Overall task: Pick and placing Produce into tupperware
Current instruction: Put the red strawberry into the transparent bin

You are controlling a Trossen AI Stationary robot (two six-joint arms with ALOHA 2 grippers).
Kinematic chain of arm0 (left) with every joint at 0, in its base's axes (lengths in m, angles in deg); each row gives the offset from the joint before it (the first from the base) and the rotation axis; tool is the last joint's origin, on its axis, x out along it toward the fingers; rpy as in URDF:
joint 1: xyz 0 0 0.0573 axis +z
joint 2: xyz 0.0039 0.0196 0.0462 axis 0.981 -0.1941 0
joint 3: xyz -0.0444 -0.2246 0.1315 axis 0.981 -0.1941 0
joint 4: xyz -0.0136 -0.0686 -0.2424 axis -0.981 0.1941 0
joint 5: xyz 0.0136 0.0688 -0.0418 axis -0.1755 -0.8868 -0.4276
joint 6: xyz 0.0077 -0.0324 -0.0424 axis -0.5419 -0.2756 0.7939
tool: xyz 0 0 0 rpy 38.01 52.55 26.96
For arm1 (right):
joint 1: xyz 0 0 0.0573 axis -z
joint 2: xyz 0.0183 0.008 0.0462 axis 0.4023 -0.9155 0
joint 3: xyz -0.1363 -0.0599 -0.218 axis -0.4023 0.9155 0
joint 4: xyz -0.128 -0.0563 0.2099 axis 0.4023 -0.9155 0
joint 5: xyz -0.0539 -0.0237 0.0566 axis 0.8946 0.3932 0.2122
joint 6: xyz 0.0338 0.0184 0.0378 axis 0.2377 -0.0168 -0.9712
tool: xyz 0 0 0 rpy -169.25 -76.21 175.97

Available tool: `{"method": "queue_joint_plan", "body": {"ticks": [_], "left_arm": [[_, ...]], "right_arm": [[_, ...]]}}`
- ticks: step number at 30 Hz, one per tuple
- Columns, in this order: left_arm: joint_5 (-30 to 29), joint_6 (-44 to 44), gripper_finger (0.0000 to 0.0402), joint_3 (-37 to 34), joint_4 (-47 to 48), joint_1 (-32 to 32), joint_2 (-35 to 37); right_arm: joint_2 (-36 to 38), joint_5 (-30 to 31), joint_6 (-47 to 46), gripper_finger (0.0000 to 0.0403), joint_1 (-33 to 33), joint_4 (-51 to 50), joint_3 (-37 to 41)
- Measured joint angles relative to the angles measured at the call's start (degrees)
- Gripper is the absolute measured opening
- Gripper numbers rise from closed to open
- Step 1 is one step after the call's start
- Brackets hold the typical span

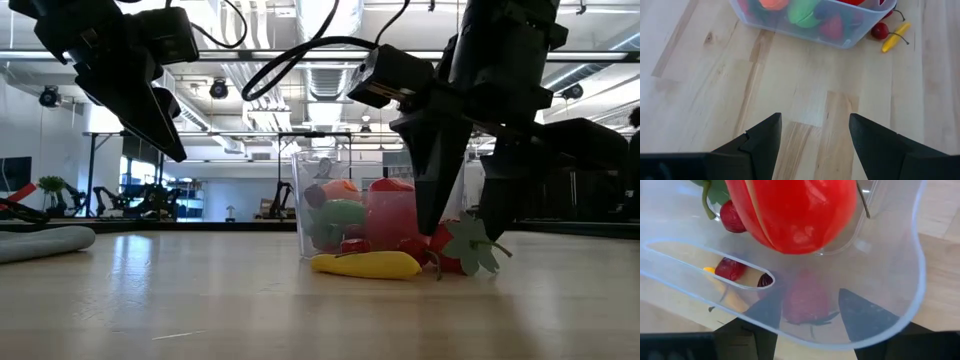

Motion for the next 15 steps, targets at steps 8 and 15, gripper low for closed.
{"method": "queue_joint_plan", "body": {"ticks": [8,15], "left_arm": [[-0.15,-1.03,0.0219,0.0,-0.02,0.0,0.0],[-0.15,-1.03,0.0219,0.0,-0.13,0.0,-0.04]], "right_arm": [[0.0,-2.38,2.39,0.0194,-0.15,0.0,0.0],[0.0,-2.4,3.17,0.0194,-0.15,0.05,0.0]]}}
